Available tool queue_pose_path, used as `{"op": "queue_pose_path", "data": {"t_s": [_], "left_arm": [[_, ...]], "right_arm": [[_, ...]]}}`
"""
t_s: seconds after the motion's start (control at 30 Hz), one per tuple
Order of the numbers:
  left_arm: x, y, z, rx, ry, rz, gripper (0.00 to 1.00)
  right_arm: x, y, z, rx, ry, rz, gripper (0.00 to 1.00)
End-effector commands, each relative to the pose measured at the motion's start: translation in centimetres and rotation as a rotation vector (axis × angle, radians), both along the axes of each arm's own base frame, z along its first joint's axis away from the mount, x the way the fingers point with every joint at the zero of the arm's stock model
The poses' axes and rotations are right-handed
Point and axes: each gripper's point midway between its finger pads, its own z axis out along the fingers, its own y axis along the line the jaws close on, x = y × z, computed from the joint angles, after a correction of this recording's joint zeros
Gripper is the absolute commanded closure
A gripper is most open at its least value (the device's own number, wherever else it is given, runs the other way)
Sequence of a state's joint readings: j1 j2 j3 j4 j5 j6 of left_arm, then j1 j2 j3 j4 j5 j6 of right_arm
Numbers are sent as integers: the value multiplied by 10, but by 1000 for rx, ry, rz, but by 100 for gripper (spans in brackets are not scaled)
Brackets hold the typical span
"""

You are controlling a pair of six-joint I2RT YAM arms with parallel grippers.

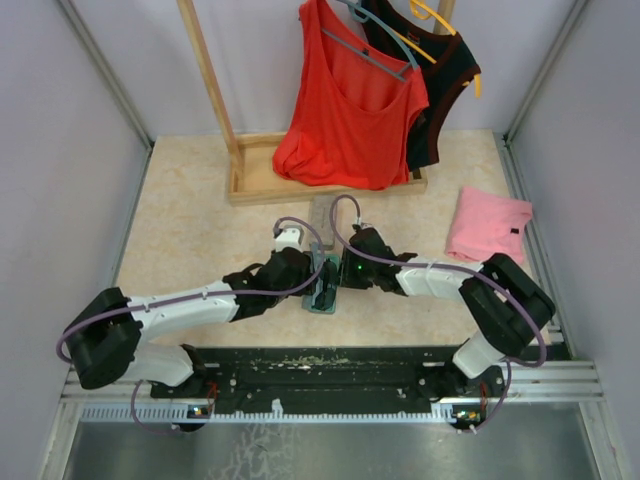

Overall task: Organize the sunglasses
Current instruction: Place the sunglasses in the sunglasses case.

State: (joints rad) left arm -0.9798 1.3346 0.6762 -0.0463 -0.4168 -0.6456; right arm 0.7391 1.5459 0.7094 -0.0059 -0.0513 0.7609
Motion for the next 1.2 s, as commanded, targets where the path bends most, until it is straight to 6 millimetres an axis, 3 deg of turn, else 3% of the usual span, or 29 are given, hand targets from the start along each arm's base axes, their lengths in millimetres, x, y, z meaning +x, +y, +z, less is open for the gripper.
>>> {"op": "queue_pose_path", "data": {"t_s": [0.0, 0.27, 0.7, 1.1, 1.17], "left_arm": [[1, -6, 1, -7, -7, -18, 43], [-1, -6, -4, -2, 8, -24, 44], [-6, -5, -17, 8, 34, -37, 50], [-6, -9, -14, -2, 32, -55, 52], [-6, -9, -14, -2, 33, -54, 52]], "right_arm": [[13, 18, 16, 49, -55, 16, 72], [14, 19, 11, 25, -54, 14, 80], [11, 20, 4, -6, -45, 20, 78], [11, 11, -6, -148, -52, 8, 77], [9, 8, -17, -194, -34, 14, 77]]}}
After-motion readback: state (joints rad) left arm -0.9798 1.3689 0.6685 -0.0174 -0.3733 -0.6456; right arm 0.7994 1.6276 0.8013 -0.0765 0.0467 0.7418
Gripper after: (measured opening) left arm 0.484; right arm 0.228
